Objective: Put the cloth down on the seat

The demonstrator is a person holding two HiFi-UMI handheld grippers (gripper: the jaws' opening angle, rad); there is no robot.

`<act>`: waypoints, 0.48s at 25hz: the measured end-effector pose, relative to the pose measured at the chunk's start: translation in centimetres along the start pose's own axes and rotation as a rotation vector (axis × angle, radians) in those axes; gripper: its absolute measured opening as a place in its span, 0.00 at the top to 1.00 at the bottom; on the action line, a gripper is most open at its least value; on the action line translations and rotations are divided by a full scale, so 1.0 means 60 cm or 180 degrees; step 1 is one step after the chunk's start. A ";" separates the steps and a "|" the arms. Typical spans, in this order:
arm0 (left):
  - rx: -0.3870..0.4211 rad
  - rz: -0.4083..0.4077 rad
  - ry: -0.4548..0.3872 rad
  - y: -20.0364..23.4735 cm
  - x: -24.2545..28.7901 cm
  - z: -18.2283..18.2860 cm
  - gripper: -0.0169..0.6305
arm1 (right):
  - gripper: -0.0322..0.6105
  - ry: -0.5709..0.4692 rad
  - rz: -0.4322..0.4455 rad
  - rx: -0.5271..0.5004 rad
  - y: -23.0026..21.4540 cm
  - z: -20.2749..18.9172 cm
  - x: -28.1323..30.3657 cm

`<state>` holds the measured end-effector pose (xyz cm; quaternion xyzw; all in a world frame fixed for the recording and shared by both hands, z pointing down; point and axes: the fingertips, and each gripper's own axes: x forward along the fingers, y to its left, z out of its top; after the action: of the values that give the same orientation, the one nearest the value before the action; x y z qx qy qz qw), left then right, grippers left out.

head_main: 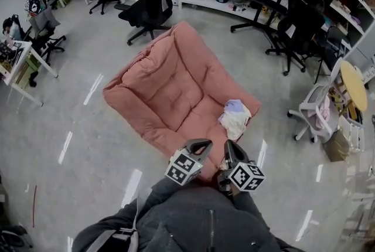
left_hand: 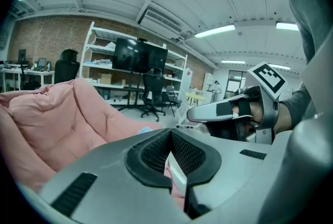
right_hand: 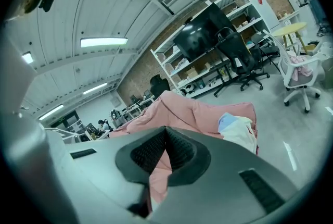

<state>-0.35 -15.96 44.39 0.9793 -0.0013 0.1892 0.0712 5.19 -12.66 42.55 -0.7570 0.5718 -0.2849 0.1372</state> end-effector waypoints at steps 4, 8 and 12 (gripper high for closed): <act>-0.0043 -0.0018 -0.0013 0.000 -0.012 -0.007 0.96 | 0.93 0.0018 -0.0006 -0.0059 0.013 -0.003 0.001; -0.0088 -0.0041 -0.0069 -0.002 -0.014 -0.005 0.96 | 0.93 0.0061 -0.0023 -0.0086 0.015 -0.006 0.000; -0.0124 -0.0046 -0.0065 -0.003 -0.014 -0.004 0.96 | 0.93 0.0085 -0.0066 -0.0058 0.007 -0.006 -0.001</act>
<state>-1.22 -15.77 44.29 0.9796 0.0014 0.1787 0.0916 4.62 -12.71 42.62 -0.7603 0.5682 -0.2911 0.1197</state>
